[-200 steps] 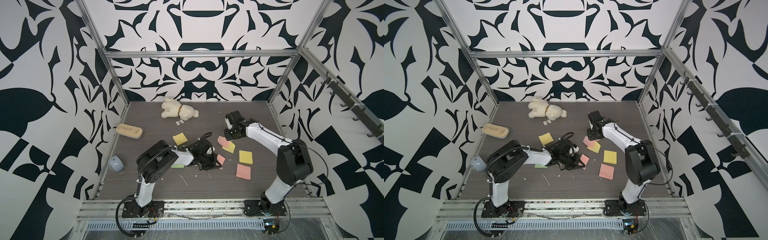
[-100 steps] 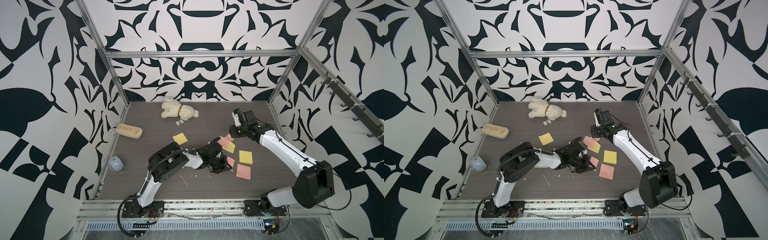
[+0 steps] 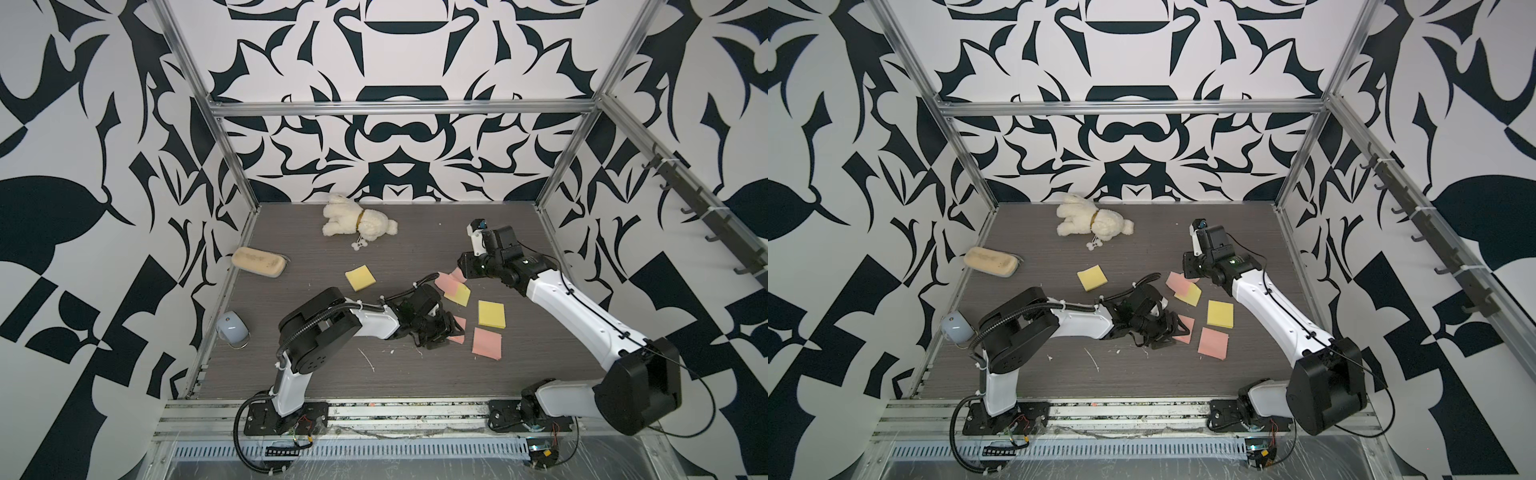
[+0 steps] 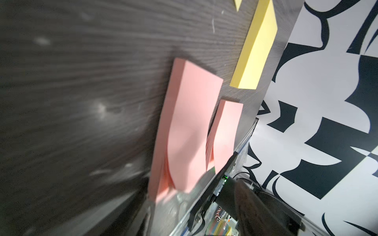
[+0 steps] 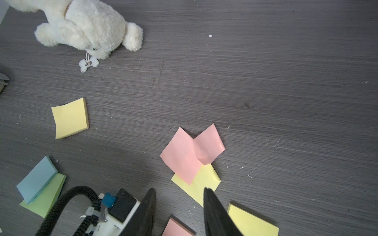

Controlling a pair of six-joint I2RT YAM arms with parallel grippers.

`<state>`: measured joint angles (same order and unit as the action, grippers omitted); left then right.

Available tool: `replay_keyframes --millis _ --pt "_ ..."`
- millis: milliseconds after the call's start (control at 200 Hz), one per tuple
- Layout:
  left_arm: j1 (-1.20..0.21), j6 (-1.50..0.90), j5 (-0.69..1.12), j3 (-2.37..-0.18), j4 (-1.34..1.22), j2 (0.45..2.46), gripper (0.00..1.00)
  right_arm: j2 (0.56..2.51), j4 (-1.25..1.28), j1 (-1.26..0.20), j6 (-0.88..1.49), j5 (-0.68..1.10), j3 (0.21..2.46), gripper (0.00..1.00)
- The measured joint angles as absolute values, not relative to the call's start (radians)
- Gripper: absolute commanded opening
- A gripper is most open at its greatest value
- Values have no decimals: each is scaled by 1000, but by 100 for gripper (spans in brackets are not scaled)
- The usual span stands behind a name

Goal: Tear off pages from different memo pads
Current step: Place the memo pad at the center of the board, then adjust the memo pad at the center of the board.

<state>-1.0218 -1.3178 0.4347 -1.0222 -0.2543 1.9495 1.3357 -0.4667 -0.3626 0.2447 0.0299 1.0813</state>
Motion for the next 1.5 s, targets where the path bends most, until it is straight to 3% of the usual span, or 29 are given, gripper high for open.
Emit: replay_keyframes --millis 225,680,1010,1270,1500 --pt "-1032 -1164 417 -1023 -72 1860 84 1344 -438 -385 262 18 1061 43" --pt "-1016 -860 179 -937 147 1519 83 1415 -362 -465 282 -2 1011 42" --pt "-945 -786 -70 -789 193 1385 84 1522 -291 -687 286 -56 1011 42" --pt "-685 -867 -181 -597 287 1082 84 1631 -195 -770 371 -94 992 42" --pt "-541 -913 -219 -523 370 924 88 1776 -221 -805 419 -114 1081 42"
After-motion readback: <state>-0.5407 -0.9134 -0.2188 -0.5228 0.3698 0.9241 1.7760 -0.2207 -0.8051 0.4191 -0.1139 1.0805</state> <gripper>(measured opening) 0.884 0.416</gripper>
